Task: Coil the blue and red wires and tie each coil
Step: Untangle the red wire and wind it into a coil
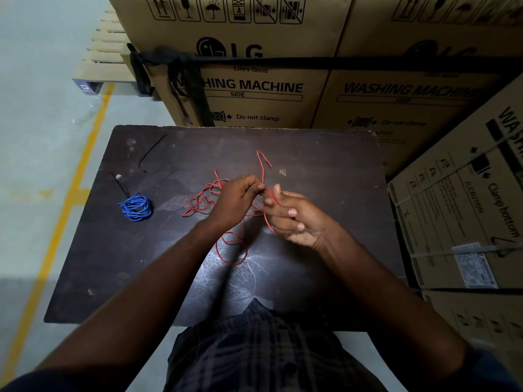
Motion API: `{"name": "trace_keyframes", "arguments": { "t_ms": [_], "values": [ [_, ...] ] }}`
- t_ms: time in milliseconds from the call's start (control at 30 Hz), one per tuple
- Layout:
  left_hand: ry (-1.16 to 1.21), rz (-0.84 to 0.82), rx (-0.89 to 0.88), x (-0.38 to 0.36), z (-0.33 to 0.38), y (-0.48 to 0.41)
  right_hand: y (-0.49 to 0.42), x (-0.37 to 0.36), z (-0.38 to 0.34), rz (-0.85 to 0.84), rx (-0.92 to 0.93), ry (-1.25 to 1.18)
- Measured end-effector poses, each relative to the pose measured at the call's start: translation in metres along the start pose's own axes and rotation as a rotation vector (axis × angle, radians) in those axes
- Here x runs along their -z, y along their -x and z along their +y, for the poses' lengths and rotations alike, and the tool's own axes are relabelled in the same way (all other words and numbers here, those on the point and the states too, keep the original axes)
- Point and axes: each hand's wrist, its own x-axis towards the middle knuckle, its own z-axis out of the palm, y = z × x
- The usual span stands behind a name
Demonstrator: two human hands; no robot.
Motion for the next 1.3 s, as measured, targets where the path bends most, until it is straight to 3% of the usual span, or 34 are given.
{"name": "trace_keyframes", "arguments": {
  "t_ms": [100, 300, 433, 600, 767, 900, 1000, 1133, 1300],
  "values": [
    [-0.025, -0.019, 0.046, -0.006, -0.006, 0.007, -0.004, 0.0, -0.007, 0.085, 0.153, 0.01],
    [-0.098, -0.176, 0.09, -0.019, -0.007, 0.026, -0.015, 0.007, -0.024, 0.493, 0.458, 0.123],
    [-0.096, -0.219, 0.05, -0.023, 0.004, 0.031, -0.025, 0.021, -0.021, 0.648, 0.636, 0.23],
    [-0.123, -0.26, -0.037, -0.018, 0.012, 0.039, -0.024, 0.053, -0.037, 0.876, 0.745, 0.572],
    [-0.18, -0.189, -0.126, 0.001, 0.02, 0.027, -0.013, 0.063, -0.005, 0.732, 0.513, 0.995],
    [-0.241, -0.102, -0.142, 0.02, 0.015, 0.011, -0.007, 0.062, 0.018, 0.589, 0.282, 1.091],
    [-0.255, -0.047, -0.148, 0.026, 0.013, 0.004, -0.008, 0.045, 0.03, 0.506, 0.186, 0.991],
    [-0.199, -0.004, -0.122, 0.025, 0.009, -0.001, -0.005, 0.028, 0.03, 0.381, 0.184, 0.722],
    [-0.176, 0.001, -0.123, 0.017, 0.006, 0.0, 0.006, 0.014, 0.028, 0.256, 0.027, 0.308]
  ]
}}
